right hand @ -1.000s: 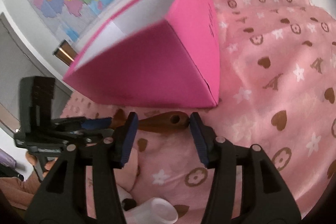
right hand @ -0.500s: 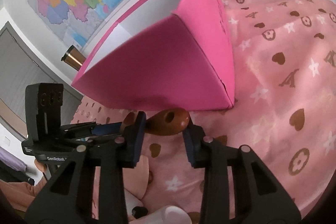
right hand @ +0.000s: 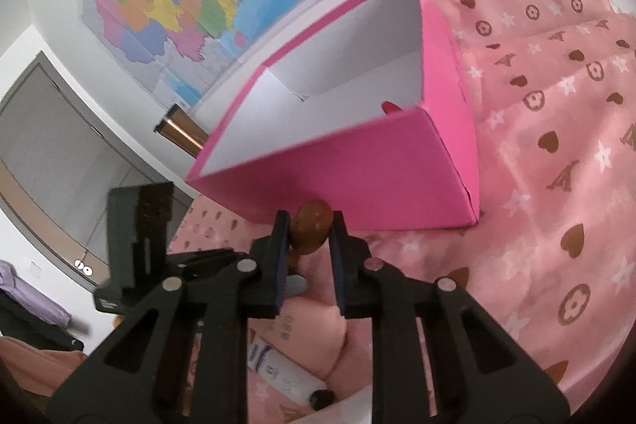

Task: Organize rigid objects
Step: 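Grasp the wooden massager handle with the right gripper and lift it toward the box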

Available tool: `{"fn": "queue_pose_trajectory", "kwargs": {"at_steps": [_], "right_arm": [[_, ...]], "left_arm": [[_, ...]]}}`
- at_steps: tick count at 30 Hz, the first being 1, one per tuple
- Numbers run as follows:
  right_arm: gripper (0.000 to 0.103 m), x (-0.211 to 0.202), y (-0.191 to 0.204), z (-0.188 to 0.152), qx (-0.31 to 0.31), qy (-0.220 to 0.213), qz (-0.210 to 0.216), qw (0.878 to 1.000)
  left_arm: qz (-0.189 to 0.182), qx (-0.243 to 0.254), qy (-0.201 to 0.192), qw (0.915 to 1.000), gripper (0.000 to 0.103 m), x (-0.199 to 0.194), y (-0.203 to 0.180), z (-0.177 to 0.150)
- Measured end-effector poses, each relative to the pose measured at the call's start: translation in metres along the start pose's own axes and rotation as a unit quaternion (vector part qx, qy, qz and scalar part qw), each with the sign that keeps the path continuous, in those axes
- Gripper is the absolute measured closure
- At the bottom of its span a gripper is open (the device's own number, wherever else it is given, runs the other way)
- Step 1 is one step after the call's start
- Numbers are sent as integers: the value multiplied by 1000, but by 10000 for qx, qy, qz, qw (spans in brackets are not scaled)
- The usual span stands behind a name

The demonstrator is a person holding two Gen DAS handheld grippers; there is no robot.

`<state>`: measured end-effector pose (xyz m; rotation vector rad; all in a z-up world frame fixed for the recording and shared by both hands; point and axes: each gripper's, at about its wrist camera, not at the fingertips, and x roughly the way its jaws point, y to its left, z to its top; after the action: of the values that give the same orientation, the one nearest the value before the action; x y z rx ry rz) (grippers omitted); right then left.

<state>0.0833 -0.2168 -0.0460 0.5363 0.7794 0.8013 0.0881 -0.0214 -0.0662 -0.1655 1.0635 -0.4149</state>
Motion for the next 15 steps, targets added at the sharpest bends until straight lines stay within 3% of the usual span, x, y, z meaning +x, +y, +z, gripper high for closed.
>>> {"fn": "queue_pose_trajectory", "kwargs": {"at_steps": [6, 8, 15], "right_arm": [[82, -8, 11, 4, 51, -37, 236, 9997], [82, -11, 15, 5, 68, -63, 317, 9995], [82, -30, 27, 11, 13, -185, 630, 9978]], "left_arm": [[133, 48, -56, 9999, 52, 2, -10, -1], [153, 55, -79, 9998, 59, 1, -12, -1], [39, 191, -423, 9989, 64, -25, -26, 1]]}}
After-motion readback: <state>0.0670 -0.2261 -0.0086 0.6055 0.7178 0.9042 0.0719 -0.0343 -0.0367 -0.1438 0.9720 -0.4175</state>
